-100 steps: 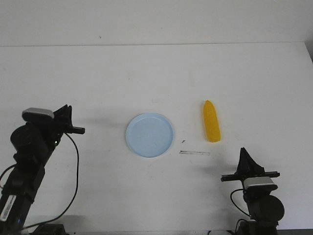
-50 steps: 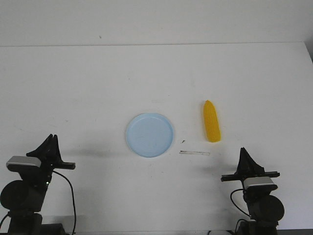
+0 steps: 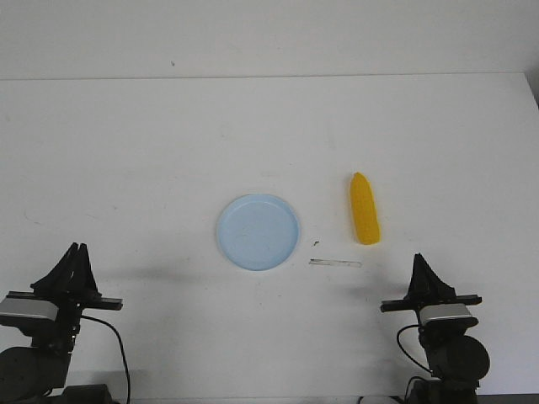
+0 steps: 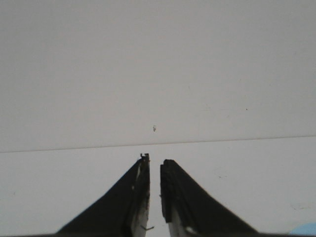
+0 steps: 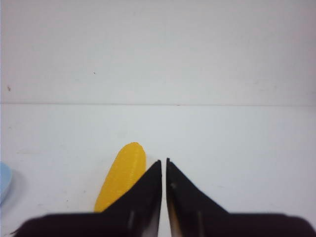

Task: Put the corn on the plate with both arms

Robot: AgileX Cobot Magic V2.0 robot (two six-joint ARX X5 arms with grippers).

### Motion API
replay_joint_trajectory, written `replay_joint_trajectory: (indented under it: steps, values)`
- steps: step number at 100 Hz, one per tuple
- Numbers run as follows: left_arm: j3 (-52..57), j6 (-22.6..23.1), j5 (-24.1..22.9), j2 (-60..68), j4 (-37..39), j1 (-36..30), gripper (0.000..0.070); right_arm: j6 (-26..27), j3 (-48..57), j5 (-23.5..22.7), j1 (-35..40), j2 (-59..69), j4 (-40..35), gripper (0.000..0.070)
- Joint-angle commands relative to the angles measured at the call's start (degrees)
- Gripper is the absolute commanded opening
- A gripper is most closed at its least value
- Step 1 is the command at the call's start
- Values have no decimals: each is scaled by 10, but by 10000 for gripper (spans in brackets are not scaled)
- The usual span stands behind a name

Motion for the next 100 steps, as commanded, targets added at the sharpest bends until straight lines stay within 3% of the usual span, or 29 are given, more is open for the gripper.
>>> replay_joint_trajectory:
  steps: [1,35,67,100]
  values:
    - [3,5,0,0,5,1,42,3,-1,0,0,0,6,15]
    - [-11,5,-1,-4,37,0,41,3,-1,0,0,0,6,15]
    - [-103,0,-7,-6,113,-5,42,3,-1,0,0,0,6,15]
    - [-180,-13,-35,-29,125,-15,42,3,-1,0,0,0,6,15]
